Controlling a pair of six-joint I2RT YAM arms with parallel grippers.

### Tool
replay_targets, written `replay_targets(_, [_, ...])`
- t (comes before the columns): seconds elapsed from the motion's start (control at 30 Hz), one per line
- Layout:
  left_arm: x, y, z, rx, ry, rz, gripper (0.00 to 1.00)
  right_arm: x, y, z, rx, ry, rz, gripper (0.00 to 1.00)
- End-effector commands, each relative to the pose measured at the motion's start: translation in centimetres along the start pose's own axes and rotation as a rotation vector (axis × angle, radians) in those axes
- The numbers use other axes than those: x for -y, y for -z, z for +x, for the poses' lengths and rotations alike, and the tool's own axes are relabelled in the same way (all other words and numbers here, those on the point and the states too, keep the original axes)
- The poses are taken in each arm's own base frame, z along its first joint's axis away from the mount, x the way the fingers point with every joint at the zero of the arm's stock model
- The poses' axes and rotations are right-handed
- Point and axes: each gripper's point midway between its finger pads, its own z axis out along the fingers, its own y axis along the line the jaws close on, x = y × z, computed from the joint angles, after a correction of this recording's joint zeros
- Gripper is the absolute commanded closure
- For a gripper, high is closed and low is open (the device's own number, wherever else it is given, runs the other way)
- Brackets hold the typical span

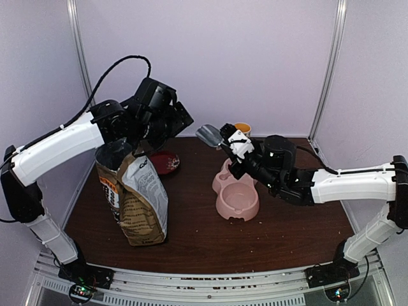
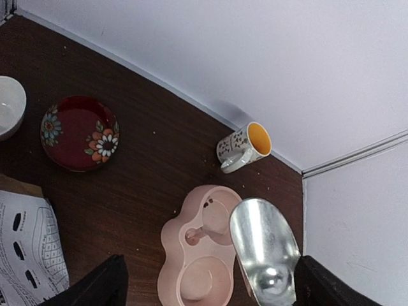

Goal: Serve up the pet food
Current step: Pass from the left arm to the right, then adjust the pet food bag at the center of the board.

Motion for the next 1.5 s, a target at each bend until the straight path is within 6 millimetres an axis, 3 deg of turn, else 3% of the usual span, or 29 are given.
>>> replay_targets(0.0, [0.8, 2.6, -3.9, 0.138, -0.257, -0.008, 0.05, 2.2, 1.6, -2.2, 0.101, -0.093, 0.023, 1.0])
replay_targets(0.3, [-0.4, 5.8, -9.4, 0.2, -0.781, -0.291, 0.02, 3.1, 2.7, -1.4, 0.109, -0.183, -0.022, 1.0])
replay_targets(0.47, [-1.9, 7.0, -9.6, 0.087, -0.945, -0.286, 0.02, 3.1, 2.9, -0.6, 0.093, -0.188, -0.019, 1.0])
replay_targets(0.67, [-6.6, 11.6, -11.3, 0.003, -0.906, -0.337, 0.03, 2.7, 3.0, 0.7, 0.067, -0.178, -0.02, 1.0])
replay_targets(0.83, [-11.1, 15.2, -11.5, -0.067, -0.856, -0.436, 0.08, 2.3, 2.8, 1.4, 0.051, -0.168, -0.038, 1.0])
replay_targets(0.93, [-12.8, 16.6, -11.4, -0.08, -0.811, -0.463, 0.11, 2.2, 2.4, 1.7, 0.047, -0.177, -0.038, 1.0])
replay_targets(1.13, [-15.0, 16.3, -10.0, -0.155, -0.721, -0.451, 0.22, 1.6, 1.7, 1.9, 0.05, -0.196, -0.058, 1.0])
replay_targets(1.33, [-14.9, 15.0, -8.3, -0.199, -0.621, -0.367, 0.28, 1.3, 1.9, 2.6, 0.042, -0.195, -0.065, 1.0])
replay_targets(1.47, [-16.2, 14.1, -7.5, -0.233, -0.566, -0.403, 0.38, 1.3, 2.4, 3.2, 0.031, -0.188, -0.059, 1.0])
